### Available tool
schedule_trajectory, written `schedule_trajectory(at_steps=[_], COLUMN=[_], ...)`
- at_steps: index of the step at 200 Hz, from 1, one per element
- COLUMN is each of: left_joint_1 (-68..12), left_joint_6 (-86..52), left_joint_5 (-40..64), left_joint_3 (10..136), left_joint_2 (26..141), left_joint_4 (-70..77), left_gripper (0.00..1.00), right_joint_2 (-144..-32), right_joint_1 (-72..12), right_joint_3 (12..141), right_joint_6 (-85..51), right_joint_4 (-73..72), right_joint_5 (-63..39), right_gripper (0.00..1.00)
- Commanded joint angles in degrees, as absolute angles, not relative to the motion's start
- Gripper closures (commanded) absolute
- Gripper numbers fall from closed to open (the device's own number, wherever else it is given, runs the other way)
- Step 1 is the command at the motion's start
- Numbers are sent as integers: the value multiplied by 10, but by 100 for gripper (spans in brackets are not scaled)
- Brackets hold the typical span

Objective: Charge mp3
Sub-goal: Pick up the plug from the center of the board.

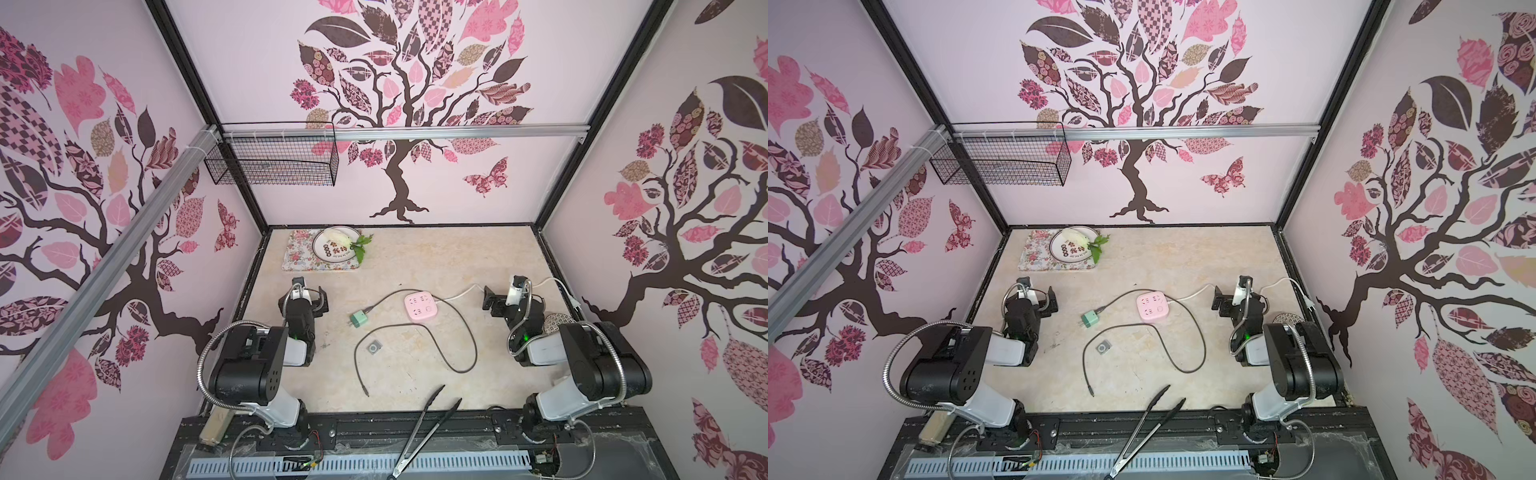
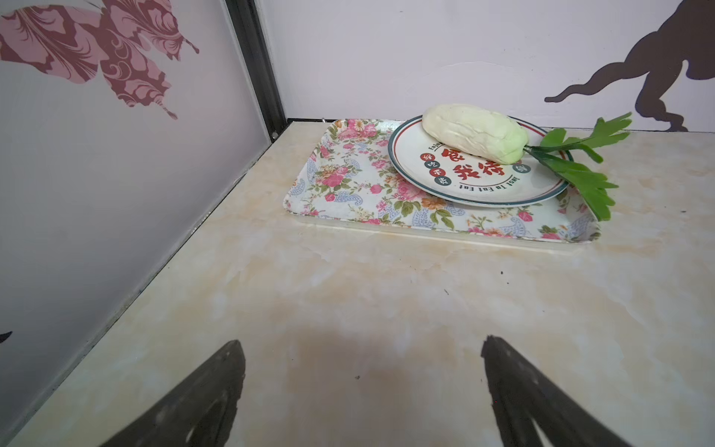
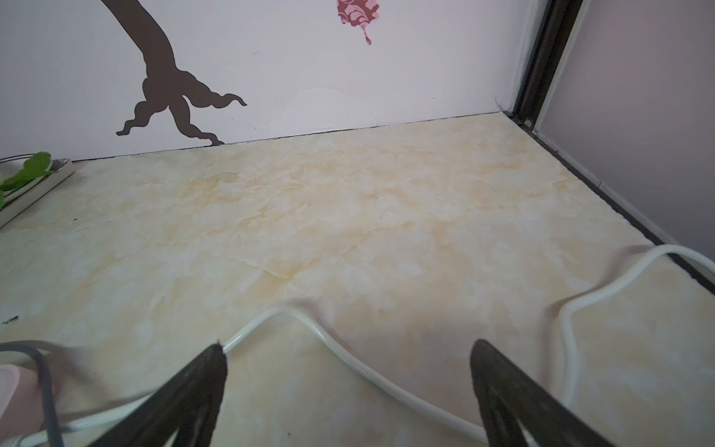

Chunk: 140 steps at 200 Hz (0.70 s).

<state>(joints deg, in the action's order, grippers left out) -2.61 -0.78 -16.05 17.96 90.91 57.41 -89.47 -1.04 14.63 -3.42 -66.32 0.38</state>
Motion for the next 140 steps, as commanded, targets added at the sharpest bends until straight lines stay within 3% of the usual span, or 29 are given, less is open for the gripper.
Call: schedule_trajectory(at_steps=[1, 140], left_joint_1=[-23, -24], left_joint_6=[-3, -4], left_joint_5=[-165, -164], left_joint_3=[193, 198], left_joint_2=[914, 914], left_joint_4=[594, 585], left_gripper=[2, 2], right_joint_2=[-901, -902], right_joint_1=[-7, -9], right_joint_3=[161, 162], right_joint_6=[-27, -26], right_joint_4=[-683, -679], right_joint_5=[9, 10], right_gripper=[0, 0])
